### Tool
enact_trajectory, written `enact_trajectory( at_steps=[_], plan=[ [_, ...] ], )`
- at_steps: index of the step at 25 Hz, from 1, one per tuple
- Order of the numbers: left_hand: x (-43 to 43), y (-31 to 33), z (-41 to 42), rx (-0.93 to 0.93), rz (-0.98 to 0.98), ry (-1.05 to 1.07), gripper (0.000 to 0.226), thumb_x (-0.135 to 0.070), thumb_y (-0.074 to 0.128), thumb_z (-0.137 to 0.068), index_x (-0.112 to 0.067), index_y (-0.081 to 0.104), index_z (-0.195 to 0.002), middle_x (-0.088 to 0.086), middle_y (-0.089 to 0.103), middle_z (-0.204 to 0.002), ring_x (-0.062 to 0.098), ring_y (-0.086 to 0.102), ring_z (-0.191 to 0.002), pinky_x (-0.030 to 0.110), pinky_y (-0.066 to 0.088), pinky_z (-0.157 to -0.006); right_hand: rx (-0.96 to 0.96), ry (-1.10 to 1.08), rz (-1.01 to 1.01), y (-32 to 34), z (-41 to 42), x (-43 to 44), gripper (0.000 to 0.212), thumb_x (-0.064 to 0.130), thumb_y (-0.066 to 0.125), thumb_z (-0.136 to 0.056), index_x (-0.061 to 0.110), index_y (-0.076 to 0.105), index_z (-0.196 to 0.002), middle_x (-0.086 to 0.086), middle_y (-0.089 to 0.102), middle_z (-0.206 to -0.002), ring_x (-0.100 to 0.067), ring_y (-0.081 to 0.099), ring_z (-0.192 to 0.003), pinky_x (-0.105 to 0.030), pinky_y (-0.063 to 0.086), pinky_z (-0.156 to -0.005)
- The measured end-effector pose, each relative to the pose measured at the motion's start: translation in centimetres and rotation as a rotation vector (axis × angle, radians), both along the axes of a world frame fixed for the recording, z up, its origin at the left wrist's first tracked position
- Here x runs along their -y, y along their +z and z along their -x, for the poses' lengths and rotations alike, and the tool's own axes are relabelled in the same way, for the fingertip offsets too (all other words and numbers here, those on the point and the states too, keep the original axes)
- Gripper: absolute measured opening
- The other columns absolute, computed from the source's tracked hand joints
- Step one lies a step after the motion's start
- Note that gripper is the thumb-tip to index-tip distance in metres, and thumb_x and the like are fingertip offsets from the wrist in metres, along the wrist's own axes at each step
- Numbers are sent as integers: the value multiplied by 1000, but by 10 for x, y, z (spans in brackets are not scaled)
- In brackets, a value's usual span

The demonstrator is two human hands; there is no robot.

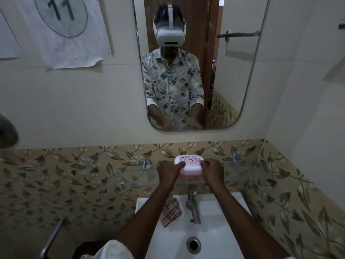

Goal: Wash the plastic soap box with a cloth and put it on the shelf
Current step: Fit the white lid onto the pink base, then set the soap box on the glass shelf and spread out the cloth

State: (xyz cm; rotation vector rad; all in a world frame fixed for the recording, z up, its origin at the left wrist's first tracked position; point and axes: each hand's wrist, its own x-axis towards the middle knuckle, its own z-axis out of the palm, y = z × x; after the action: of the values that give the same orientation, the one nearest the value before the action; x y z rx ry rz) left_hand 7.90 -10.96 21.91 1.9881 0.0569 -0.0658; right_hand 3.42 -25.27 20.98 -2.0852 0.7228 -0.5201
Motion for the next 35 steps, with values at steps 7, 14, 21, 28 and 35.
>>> enact_trajectory(
  at_steps=[7, 14, 21, 28, 35],
  plan=[
    [9, -17, -24, -59, -41, 12, 60, -35, 87, -66, 10, 69, -101, 28, 72, -100, 38, 72, -92, 46, 59, -77, -35, -4, 99, -12, -18, 9, 24, 19, 61, -91, 4, 78, -98, -20, 75, -96, -35, 68, -92, -31, 47, -69],
    [-5, -10, 1, 216, -44, 121, 36, -31, 68, -87, 0, 66, -69, 10, 61, -63, 11, 57, -63, 30, 41, -61, 223, -114, 23, -23, 0, 2, 24, 23, 59, -95, 1, 68, -93, -20, 68, -94, -33, 62, -87, -31, 43, -69],
    [-84, -113, 69, 258, 80, 374, 19, -6, 57, -95, -11, 65, -79, 0, 63, -72, 11, 56, -68, 29, 44, -65, 64, 447, 120, -134, 59, -69, 18, 17, 64, -87, 13, 60, -70, -9, 65, -68, -24, 61, -66, -30, 42, -61],
    [-111, -206, 93, -263, -105, 237, 29, -11, 62, -91, -7, 65, -119, 8, 71, -84, 26, 68, -86, 36, 53, -84, -558, 108, -108, -229, -13, -104, 61, 37, 61, -94, -5, 40, -133, -26, 54, -130, -39, 54, -118, -40, 48, -91],
    [-118, -223, 92, -571, 284, 158, 44, -48, 59, -94, -19, 60, -127, 6, 65, -122, 21, 64, -106, 42, 53, -98, -274, 137, -292, -225, -32, -112, 28, 6, 66, -85, 1, 58, -110, -17, 67, -109, -32, 65, -96, -35, 55, -74]
  ],
)
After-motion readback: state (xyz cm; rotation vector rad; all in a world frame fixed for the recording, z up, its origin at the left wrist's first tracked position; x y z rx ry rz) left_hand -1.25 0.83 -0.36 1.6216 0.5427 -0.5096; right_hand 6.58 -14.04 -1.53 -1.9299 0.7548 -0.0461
